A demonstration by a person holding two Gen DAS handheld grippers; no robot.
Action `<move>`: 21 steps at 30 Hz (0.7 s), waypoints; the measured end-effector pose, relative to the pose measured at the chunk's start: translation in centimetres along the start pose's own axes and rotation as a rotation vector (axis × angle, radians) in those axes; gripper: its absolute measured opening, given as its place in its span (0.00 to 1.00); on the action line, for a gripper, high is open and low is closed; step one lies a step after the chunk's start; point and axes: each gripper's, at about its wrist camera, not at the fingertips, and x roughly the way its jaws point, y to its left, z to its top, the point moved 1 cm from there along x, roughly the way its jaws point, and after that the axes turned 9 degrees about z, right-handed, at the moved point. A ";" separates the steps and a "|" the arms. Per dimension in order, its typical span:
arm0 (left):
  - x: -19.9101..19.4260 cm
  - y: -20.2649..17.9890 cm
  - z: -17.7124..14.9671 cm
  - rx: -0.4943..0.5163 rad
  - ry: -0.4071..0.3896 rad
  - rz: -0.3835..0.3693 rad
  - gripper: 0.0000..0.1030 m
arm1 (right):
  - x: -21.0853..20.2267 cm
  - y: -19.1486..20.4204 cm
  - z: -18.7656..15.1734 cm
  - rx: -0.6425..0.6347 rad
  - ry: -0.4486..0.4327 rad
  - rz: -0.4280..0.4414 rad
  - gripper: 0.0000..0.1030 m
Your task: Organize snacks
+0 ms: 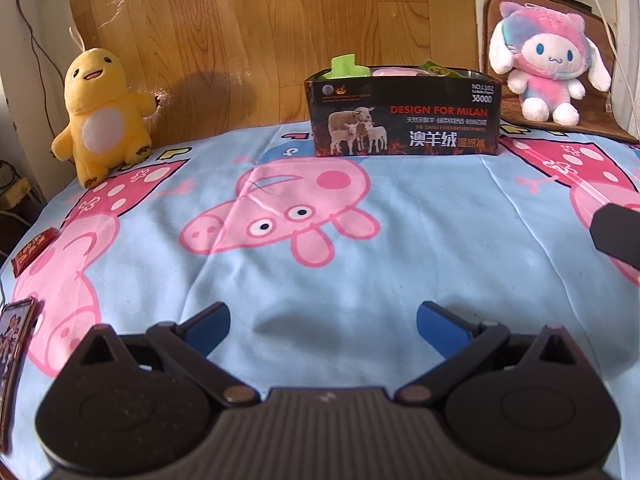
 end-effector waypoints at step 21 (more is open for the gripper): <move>-3.5 -4.5 3.6 0.102 -0.143 -0.022 1.00 | -3.5 -1.2 1.6 0.008 -0.133 -0.077 0.85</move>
